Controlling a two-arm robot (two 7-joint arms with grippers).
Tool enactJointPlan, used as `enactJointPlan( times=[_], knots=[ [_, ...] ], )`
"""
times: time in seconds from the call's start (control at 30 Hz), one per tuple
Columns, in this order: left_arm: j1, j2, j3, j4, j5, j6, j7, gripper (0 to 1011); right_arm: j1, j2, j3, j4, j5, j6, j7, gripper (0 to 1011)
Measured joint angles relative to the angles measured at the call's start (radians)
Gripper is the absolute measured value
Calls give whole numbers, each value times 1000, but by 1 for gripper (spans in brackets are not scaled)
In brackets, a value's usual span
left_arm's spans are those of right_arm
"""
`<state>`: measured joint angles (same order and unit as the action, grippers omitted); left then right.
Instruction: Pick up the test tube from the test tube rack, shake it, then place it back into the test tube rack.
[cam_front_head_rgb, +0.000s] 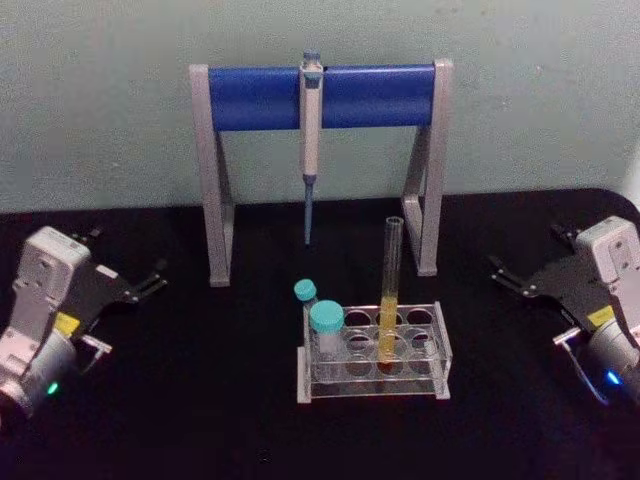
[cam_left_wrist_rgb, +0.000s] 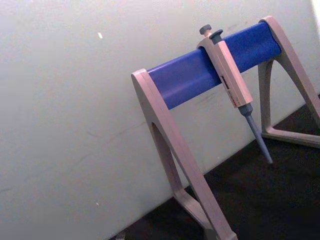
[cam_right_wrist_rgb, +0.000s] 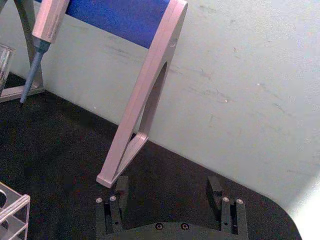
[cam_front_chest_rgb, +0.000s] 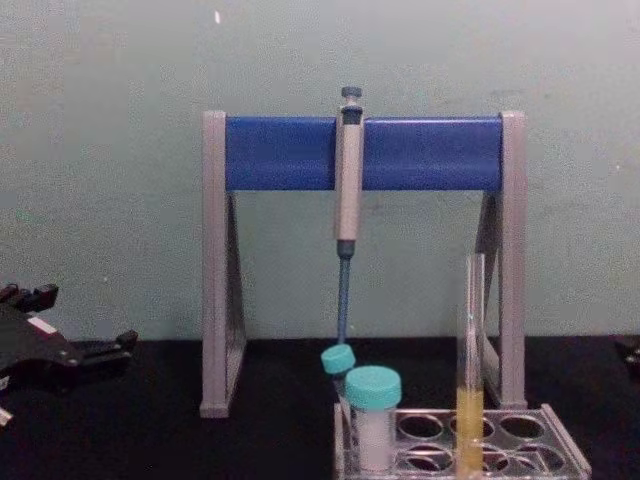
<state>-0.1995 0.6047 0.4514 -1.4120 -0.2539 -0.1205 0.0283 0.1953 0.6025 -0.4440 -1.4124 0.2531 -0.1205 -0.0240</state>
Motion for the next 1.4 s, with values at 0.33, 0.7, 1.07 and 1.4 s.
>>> enactJointPlan(
  times=[0.33, 0.7, 1.07, 1.4],
  knots=[
    [0, 0, 0, 0, 0, 0, 0, 1009, -32, 0, 31, -32, -3, 11, 20, 1000],
    [0, 0, 0, 0, 0, 0, 0, 1010, -125, 16, 82, -153, 44, 53, 59, 1000],
    [0, 0, 0, 0, 0, 0, 0, 1009, -195, 17, 119, -265, 137, 134, 147, 1000],
    [0, 0, 0, 0, 0, 0, 0, 1010, -182, 3, 122, -286, 204, 210, 266, 1000]
  ],
)
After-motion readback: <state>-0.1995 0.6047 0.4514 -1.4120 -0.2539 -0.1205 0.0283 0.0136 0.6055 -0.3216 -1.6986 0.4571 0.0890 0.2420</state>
